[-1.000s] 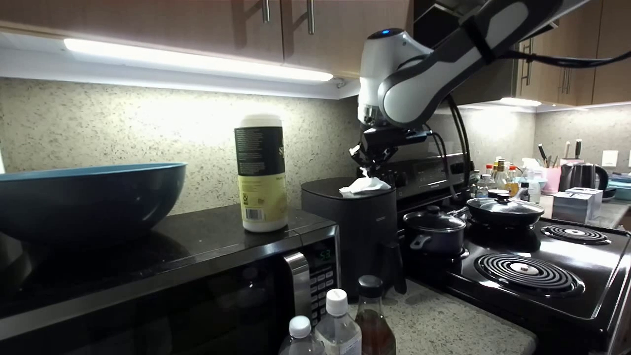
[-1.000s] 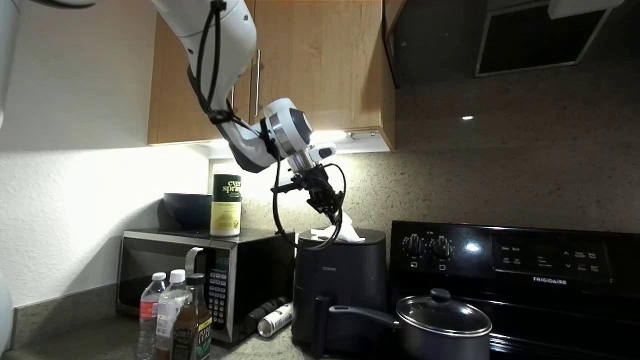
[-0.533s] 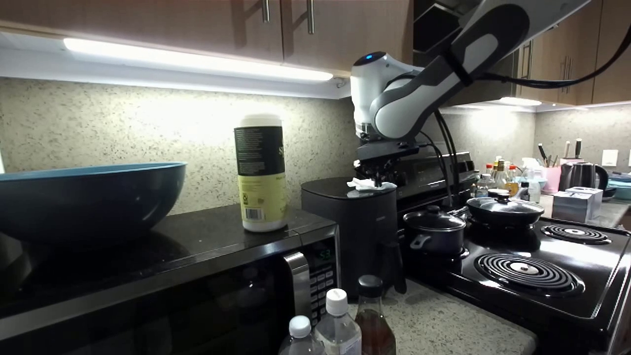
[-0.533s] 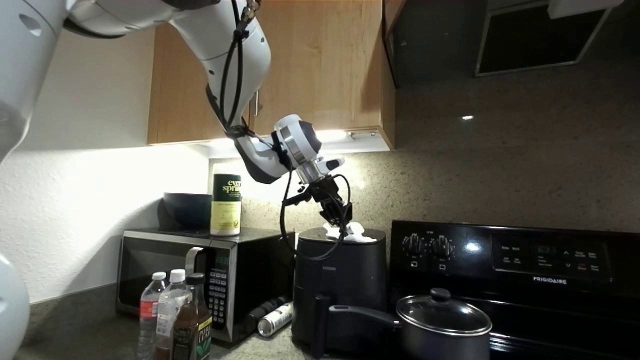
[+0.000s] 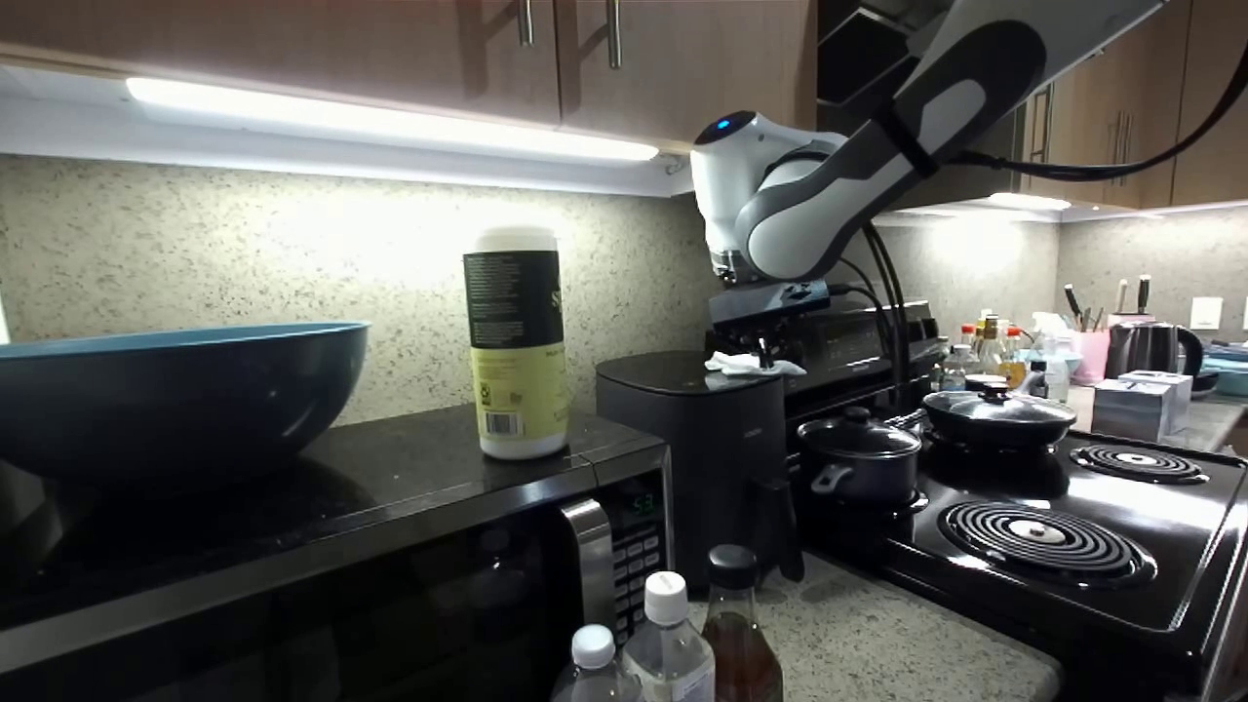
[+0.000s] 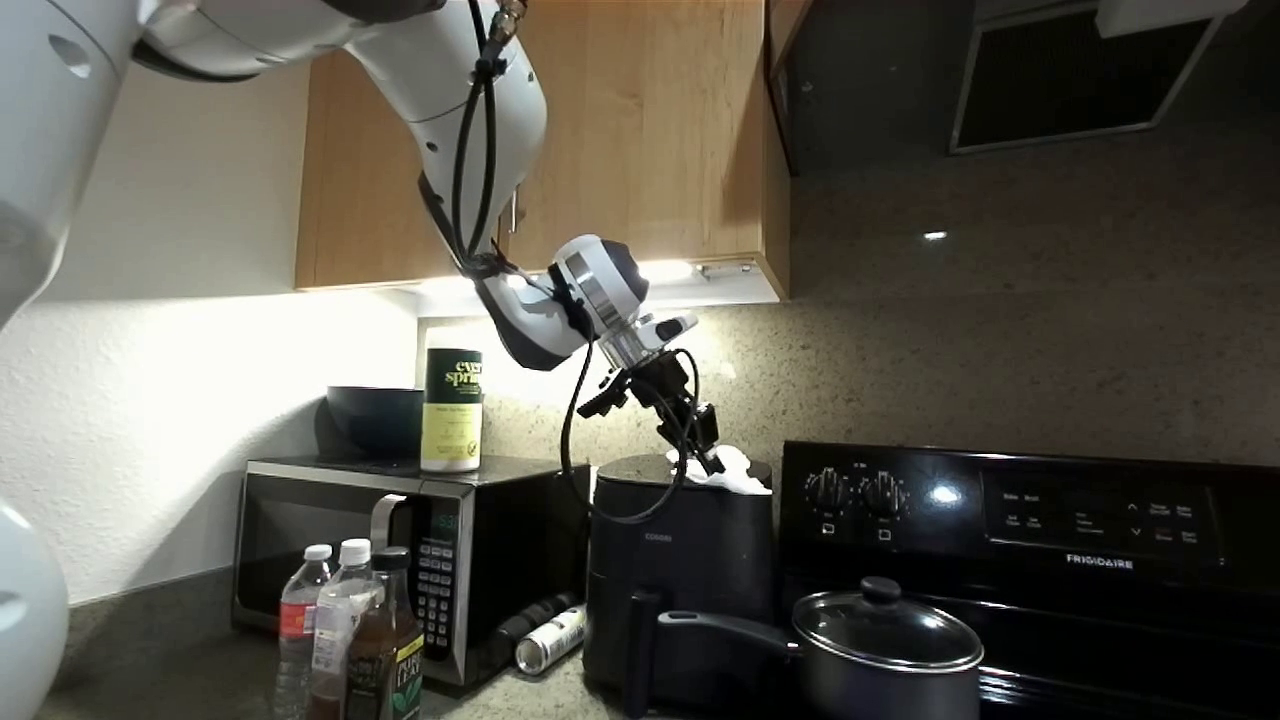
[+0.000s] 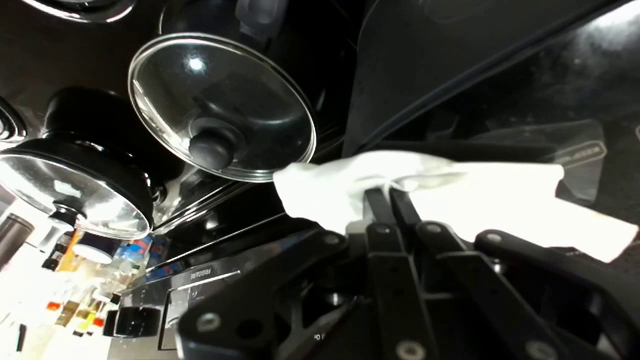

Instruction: Pick up the small tissue paper and put it on top of the air fryer.

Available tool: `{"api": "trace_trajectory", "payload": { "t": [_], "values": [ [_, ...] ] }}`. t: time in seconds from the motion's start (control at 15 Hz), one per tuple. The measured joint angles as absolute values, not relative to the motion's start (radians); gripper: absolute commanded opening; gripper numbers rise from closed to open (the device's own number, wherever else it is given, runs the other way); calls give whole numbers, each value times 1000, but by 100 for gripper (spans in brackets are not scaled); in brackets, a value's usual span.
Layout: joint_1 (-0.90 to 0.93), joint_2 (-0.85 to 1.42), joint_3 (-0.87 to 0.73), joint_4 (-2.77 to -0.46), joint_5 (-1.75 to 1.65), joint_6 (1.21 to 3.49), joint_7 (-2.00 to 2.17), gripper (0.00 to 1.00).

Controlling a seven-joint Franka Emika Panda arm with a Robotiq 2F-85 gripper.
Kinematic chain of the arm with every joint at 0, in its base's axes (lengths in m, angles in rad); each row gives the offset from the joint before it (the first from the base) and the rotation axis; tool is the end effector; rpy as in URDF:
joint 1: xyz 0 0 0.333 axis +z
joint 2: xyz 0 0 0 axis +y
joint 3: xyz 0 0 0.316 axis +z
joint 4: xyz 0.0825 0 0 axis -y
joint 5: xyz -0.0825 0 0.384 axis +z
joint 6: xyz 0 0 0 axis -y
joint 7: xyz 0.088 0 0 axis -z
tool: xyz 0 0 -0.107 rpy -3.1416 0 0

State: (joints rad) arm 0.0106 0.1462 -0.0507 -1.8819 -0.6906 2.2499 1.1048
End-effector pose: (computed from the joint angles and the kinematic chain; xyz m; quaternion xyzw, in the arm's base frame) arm 0.6197 -0.0414 0.4591 0.8842 -0.3524 0.2358 0.1962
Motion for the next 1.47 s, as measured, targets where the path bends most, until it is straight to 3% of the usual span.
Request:
{"api": "trace_trajectory", "payload": {
  "t": [0.8, 1.47],
  "values": [
    [20, 212, -59, -1821, -737, 2327, 1118, 7],
    [64, 492, -151, -1519, -1225, 2318, 1542, 7]
  ]
}}
